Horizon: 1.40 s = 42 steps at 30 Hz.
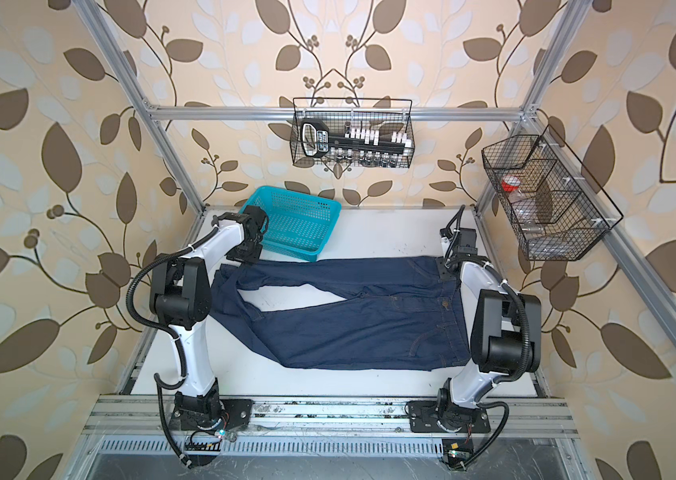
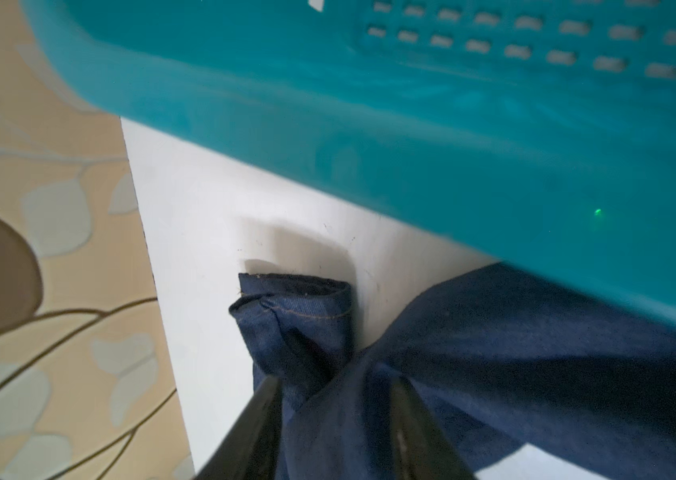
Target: Fold and stack the trousers
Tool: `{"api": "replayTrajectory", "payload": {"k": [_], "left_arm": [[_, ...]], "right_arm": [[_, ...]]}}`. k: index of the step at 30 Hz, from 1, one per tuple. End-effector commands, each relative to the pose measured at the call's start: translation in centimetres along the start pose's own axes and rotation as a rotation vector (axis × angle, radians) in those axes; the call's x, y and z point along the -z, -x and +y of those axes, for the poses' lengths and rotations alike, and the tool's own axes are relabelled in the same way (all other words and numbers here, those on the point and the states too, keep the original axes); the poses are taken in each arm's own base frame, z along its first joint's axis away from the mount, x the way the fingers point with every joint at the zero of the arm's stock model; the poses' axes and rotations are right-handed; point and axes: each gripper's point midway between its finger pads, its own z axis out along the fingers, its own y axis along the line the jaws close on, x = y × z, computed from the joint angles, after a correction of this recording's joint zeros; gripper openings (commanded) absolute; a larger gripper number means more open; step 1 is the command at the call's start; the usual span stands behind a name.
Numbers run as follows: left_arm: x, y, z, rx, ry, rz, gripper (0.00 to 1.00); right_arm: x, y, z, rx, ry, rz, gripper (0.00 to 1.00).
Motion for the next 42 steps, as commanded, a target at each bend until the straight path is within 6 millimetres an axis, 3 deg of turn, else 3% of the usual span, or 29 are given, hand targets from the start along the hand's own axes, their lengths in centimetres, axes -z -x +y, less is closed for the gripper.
{"api": "replayTrajectory", "payload": {"k": [1,6,11,15,18,21,24,27,29,33,38,42], "left_arm": [[2.6,-0.6,1.3,0.052,-0.042,0.02,0.55],[5.4,-3.2,0.5,0.117,-0.155,0.081,0.61],[7.1,-7.4,-0.3,0.205,-0.234,0.139,0.64],[6.2,-11.0,-0.1,0.24,-0.211,0.168,0.69],[4.6,-12.2,-0.2,0.272,-0.222,0.177,0.69],[2.7,-12.2,0.8,0.283,-0.171,0.165,0.69],[1.6,-10.6,1.5,0.315,-0.157,0.125,0.67],[0.9,-9.7,1.1,0.314,-0.191,0.135,0.61],[0.4,-9.7,1.3,0.299,-0.177,0.15,0.49],[-0.3,-9.4,2.4,0.306,-0.164,0.16,0.26],[-0.4,-9.4,3.7,0.246,-0.122,0.193,0.06],[0.9,-9.3,5.7,0.236,-0.055,0.202,0.03]], "right_arm": [[2.5,2.0,-1.4,-0.025,-0.031,-0.038,0.54],[6.7,4.0,0.7,-0.162,0.129,-0.146,0.55],[10.2,2.7,5.9,-0.41,0.367,-0.216,0.55],[11.8,0.5,11.1,-0.462,0.474,-0.221,0.58],[12.6,-0.8,15.1,-0.451,0.526,-0.223,0.6],[13.1,-1.6,18.6,-0.43,0.555,-0.242,0.62],[13.8,-2.3,21.9,-0.378,0.583,-0.28,0.64],[14.1,-3.5,25.3,-0.256,0.597,-0.28,0.64],[13.8,-4.6,27.0,-0.175,0.593,-0.269,0.64],[12.4,-6.9,28.6,-0.117,0.584,-0.215,0.64],[11.3,-10.4,30.3,-0.042,0.57,-0.139,0.64],[10.9,-13.5,31.0,0.007,0.56,-0.069,0.61]]}}
